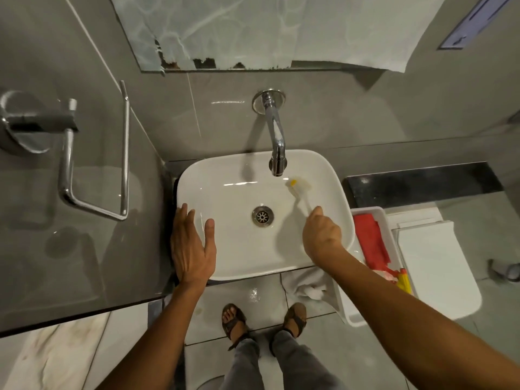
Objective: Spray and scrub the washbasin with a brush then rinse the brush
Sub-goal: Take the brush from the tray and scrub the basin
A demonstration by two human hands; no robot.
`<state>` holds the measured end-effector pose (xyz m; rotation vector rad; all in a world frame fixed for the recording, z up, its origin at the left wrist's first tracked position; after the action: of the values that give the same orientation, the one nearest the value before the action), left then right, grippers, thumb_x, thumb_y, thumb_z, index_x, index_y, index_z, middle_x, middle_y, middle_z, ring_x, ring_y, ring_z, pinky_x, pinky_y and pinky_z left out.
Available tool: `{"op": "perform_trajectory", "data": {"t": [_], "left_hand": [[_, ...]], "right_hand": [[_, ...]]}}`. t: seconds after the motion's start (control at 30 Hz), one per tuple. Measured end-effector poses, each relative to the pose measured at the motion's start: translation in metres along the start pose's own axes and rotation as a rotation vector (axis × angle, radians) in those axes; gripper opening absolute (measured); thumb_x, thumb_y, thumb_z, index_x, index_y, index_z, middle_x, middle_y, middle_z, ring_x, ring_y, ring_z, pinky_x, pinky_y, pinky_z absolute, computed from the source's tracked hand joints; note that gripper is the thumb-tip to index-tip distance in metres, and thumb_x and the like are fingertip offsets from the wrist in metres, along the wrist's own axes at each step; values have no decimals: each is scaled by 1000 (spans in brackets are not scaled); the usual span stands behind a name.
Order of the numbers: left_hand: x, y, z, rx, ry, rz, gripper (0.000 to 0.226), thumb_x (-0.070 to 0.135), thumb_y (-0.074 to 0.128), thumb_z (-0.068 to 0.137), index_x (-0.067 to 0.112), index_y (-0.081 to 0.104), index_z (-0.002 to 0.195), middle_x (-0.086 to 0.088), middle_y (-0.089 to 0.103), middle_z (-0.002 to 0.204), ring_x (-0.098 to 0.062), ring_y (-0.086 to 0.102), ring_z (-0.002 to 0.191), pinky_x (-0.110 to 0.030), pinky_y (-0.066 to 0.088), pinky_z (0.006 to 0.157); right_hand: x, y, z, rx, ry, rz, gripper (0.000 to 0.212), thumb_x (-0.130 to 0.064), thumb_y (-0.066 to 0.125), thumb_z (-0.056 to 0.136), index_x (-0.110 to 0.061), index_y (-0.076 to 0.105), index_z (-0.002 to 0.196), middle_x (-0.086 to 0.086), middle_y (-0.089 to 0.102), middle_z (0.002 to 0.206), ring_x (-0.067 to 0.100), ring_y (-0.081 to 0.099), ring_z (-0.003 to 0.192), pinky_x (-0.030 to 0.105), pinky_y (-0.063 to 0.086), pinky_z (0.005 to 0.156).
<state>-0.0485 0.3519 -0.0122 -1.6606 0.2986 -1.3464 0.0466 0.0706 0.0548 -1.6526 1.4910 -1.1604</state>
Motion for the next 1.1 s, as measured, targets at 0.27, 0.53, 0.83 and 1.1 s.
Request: {"op": "perform_trajectory", "data": {"t": [0.27, 0.53, 0.83, 1.1], "left_hand": [[-18, -4, -5, 16, 10, 17, 81, 69, 20, 110, 8, 50, 155, -9, 38, 173, -28, 29, 164, -51, 33, 129], [-5, -2, 4, 34, 47, -1, 80, 68, 21, 110, 7, 53, 152, -10, 41, 172, -28, 30, 164, -49, 33, 130], [-2, -6, 1, 65, 28, -19, 81, 69, 23, 109, 8, 57, 150, -7, 43, 171, -24, 31, 164, -46, 33, 128], [-6, 0, 3, 74, 59, 8, 72, 62, 28, 112, 7, 58, 147, -10, 47, 168, -27, 33, 163, -49, 36, 128]], "right_hand": [[22, -33, 15, 38, 34, -86, 47, -19, 51, 105, -4, 36, 148, 11, 64, 134, 28, 68, 119, 37, 55, 93], [51, 4, -51, -536, 89, 188, 24, -12, 45, 105, -1, 65, 113, 14, 63, 95, 22, 61, 75, 31, 52, 67], [-73, 25, -123, -1087, 59, 856, 34, -33, 41, 110, -14, 49, 82, 1, 41, 64, 10, 37, 46, 18, 36, 39], [-79, 20, -52, -219, 46, 463, 45, -36, 32, 112, -2, 44, 139, 15, 62, 136, 35, 62, 127, 40, 48, 101]]}}
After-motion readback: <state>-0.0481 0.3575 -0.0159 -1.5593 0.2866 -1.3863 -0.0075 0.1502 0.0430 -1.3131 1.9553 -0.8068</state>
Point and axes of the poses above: each hand's wrist, its own z-axis towards the middle knuckle, its own y-axis out of the palm, x = y × z, the point moved 5 cm from there along z, towards the middle knuckle
